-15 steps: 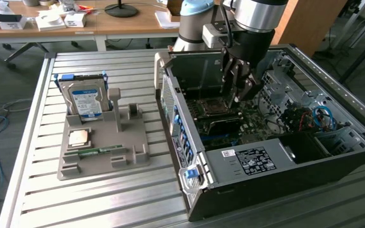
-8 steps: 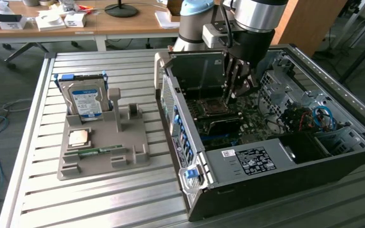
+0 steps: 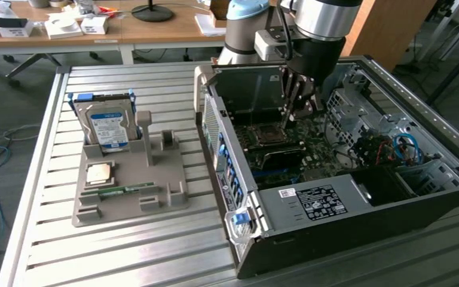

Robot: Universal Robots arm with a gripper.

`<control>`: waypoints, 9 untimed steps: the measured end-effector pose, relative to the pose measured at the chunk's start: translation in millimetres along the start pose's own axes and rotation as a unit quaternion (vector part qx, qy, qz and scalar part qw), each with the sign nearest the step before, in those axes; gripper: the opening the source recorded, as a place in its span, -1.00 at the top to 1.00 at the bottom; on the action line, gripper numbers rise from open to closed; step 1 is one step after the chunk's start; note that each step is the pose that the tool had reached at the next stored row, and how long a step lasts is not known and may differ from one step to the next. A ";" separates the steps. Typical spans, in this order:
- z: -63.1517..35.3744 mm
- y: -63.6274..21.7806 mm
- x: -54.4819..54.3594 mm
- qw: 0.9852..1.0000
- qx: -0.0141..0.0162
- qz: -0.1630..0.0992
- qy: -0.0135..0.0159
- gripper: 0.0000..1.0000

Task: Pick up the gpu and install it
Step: 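Press down on the gpu until it lock into place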

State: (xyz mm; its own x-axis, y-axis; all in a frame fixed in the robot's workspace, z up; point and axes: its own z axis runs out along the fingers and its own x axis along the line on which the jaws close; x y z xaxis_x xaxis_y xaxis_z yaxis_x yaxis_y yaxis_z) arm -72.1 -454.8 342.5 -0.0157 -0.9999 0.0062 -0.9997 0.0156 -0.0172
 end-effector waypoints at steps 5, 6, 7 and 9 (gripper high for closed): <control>2.1 0.1 0.0 1.000 0.000 0.000 0.000 0.79; 3.8 0.1 0.0 1.000 0.000 0.000 0.000 0.79; 5.6 0.1 0.0 1.000 0.000 0.000 0.000 0.79; 9.1 0.2 0.0 1.000 0.000 0.000 0.000 0.79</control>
State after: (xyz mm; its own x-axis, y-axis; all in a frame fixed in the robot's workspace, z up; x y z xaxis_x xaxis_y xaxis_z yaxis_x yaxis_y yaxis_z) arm -72.1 -454.8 333.5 -0.0161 -0.9999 0.0062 -0.9997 0.0159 -0.0171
